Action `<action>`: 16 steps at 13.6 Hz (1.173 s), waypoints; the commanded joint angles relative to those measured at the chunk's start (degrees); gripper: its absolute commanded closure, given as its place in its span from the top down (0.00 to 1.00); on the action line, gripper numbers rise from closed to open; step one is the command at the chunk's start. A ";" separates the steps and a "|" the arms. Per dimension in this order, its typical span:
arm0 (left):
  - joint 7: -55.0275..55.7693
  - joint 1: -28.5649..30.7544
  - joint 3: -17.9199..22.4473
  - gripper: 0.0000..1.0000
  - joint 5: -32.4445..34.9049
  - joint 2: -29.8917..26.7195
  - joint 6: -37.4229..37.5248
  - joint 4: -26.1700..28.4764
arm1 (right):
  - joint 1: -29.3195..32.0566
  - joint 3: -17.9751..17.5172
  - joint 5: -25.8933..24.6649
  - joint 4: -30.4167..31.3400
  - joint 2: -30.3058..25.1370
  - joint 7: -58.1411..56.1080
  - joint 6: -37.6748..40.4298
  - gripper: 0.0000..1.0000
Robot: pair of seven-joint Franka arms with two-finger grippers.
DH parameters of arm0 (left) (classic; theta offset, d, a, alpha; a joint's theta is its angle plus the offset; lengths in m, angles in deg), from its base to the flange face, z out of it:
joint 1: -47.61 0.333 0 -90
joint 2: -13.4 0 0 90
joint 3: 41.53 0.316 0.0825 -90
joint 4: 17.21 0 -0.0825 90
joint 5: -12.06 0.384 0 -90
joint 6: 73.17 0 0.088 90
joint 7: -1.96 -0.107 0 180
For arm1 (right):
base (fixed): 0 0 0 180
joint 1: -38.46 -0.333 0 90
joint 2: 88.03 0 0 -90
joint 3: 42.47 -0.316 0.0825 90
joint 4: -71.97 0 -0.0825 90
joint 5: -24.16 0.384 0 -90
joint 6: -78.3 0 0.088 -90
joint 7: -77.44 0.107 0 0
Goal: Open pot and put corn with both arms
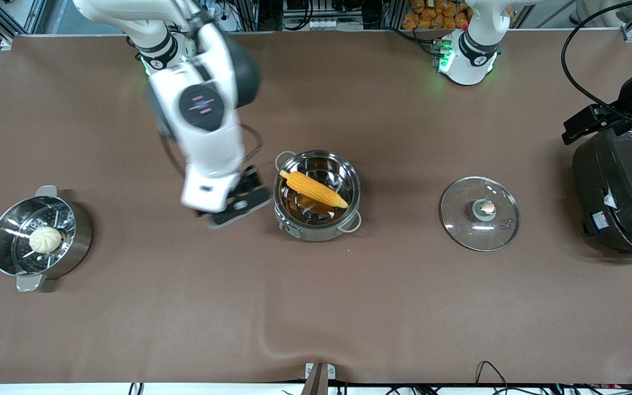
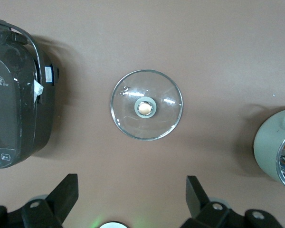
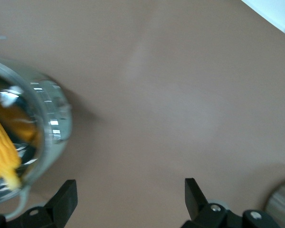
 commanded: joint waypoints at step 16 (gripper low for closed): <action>0.00 0.04 0.01 1.00 -0.51 -0.07 0.81 -0.34 | 26.25 5.07 8.74 11.81 -26.38 -6.68 13.45 1.00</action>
